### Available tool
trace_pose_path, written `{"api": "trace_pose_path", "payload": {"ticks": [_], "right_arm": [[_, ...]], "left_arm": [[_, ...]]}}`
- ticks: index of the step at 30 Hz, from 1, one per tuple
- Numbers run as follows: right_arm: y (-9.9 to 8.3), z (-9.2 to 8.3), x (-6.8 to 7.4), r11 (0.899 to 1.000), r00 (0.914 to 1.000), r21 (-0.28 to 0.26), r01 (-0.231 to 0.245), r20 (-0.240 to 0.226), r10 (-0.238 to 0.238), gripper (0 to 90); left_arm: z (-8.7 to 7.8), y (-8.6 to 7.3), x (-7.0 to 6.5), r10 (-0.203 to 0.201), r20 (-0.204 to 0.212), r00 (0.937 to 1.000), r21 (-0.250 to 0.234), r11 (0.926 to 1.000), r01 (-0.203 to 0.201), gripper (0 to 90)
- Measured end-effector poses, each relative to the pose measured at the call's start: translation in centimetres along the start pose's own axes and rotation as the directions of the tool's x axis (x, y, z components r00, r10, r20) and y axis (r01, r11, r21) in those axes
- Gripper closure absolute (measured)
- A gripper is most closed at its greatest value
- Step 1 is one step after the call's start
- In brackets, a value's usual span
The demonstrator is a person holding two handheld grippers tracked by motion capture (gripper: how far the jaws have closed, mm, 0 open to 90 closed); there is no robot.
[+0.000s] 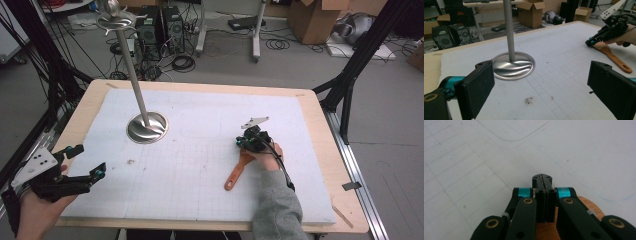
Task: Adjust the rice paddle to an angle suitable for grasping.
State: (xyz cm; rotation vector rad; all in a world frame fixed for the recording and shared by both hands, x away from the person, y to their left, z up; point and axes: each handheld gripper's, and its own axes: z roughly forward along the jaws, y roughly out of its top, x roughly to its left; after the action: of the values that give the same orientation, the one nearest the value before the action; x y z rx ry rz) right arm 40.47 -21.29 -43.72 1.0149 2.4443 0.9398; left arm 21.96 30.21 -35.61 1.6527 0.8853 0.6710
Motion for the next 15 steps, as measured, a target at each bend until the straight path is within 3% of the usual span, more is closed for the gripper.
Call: {"api": "trace_pose_path", "payload": {"ticks": [4,15], "right_arm": [[-1.0,-0.7,-0.4,1.000,0.9996,-0.014,-0.027,-0.008,0.027,90.0],[-2.6,-2.3,-0.7,0.999,0.9995,-0.005,-0.033,-0.003,0.033,90.0]], "left_arm": [[0.8,0.2,0.1,-0.001,0.014,0.9999,-0.002,1.0000,0.001,7.7],[3.3,1.1,-0.6,0.008,0.074,0.9972,-0.008,0.9999,-0.007,7.7]]}}
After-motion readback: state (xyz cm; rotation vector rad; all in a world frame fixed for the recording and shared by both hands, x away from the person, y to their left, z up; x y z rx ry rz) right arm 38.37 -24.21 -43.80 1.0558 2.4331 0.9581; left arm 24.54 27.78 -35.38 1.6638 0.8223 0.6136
